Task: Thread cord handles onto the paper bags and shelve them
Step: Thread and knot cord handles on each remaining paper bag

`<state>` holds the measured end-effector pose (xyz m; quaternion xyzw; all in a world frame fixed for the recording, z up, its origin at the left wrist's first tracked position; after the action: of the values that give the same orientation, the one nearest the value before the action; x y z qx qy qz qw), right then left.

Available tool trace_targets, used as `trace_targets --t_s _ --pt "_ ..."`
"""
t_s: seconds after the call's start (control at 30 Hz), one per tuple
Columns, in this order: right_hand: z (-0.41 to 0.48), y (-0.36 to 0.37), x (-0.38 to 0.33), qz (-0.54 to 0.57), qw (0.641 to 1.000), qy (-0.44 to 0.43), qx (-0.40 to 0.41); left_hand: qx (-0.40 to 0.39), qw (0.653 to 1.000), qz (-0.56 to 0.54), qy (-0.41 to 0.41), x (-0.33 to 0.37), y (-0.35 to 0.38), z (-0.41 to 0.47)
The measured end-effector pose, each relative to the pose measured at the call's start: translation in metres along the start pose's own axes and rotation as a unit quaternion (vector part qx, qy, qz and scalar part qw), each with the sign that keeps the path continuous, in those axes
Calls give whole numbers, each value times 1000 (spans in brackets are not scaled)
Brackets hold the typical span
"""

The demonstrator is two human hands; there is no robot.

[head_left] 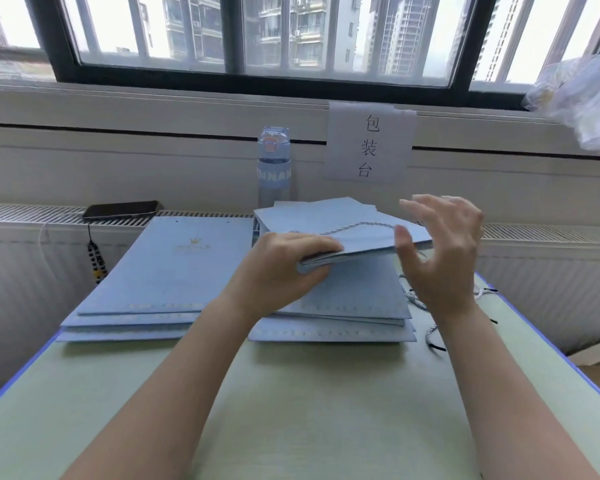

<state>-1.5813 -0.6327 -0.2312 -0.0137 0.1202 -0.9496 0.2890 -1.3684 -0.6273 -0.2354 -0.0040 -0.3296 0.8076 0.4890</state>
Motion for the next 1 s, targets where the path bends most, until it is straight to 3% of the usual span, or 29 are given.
trace_targets --t_s 0.1,0.23,0.4,0.5,0.6,0.73,0.87,1.0 --pt "1 8 -21 57 988 -115 -91 69 997 -18 -13 -1 -3 1" --pt "-4 19 -23 135 970 -100 -175 130 991 3 -38 -7 -3 0" --pt "2 6 -21 90 994 -62 -33 199 978 27 -57 -4 1 1" --pt "5 -2 -22 90 993 16 69 214 973 23 -81 -9 0 -1" --pt "5 0 -19 121 978 137 100 187 979 36 -70 -13 7 -4" --pt "-3 17 -32 245 929 272 50 81 993 50 -72 -9 30 -8" --pt "-13 28 -40 231 931 282 -24 -64 988 38 -136 -8 44 -17" --pt "-16 30 -28 176 944 275 -35 -107 979 30 -168 -6 44 -19"
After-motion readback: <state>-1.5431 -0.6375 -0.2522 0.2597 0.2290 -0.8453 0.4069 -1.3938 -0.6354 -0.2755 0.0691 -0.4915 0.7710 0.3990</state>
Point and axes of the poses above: each hand's wrist, its own z-axis towards the middle knuckle, its own y-axis out of the palm, x = y × z, the point moved 2 cm from there along z, towards the middle knuckle, and after that the axes turned 8 degrees about -y, right-handed, at the moved point
